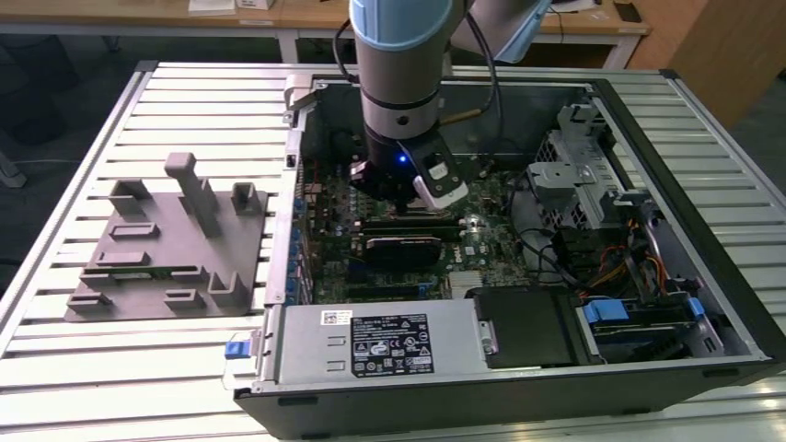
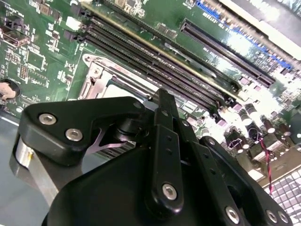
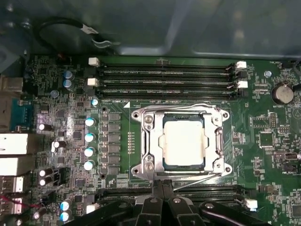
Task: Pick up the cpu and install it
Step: 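Install the second cpu locking lever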
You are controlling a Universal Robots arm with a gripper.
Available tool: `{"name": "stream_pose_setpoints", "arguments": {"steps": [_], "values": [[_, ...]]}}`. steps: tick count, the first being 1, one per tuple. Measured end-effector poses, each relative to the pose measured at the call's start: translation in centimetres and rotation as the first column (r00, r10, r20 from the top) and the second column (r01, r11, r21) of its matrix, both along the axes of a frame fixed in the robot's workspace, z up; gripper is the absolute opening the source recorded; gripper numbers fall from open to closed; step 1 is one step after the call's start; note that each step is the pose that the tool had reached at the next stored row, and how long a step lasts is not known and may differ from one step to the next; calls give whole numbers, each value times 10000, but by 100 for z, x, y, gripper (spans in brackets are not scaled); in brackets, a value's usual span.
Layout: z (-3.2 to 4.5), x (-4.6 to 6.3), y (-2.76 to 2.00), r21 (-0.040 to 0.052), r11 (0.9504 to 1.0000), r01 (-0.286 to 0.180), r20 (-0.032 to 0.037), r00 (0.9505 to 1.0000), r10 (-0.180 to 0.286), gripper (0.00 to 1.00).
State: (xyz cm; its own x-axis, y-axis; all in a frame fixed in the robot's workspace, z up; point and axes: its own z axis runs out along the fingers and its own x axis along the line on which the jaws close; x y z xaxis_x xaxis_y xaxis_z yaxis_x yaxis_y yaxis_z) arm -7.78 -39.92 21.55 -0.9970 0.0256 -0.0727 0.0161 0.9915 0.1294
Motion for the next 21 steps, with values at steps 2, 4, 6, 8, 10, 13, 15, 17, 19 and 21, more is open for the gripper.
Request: {"name": "stream_pose_setpoints", "arguments": {"steps": [2, 4, 6, 8, 10, 13, 15, 17, 19, 21], "values": [[-5, -12, -24, 116, 9999, 1, 1, 10000, -1, 11], [-15, -31, -39, 261, 9997, -1, 1, 10000, 1, 11], [-25, -47, -64, 427, 9991, 0, 1, 10000, 0, 11], [-34, -57, -95, 538, 9986, 0, 1, 10000, 0, 11], [-45, -59, -132, 618, 9981, 1, 1, 10000, -1, 11], [-61, -68, -168, 755, 9971, 1, 0, 10000, -1, 11], [-73, -85, -184, 863, 9963, 1, 1, 10000, -1, 11], [-86, -107, -195, 957, 9954, 1, 1, 10000, -1, 11], [-99, -124, -200, 1049, 9945, 1, 1, 10000, -1, 11], [-114, -130, -200, 1158, 9933, -2, 1, 10000, 2, 11]]}}
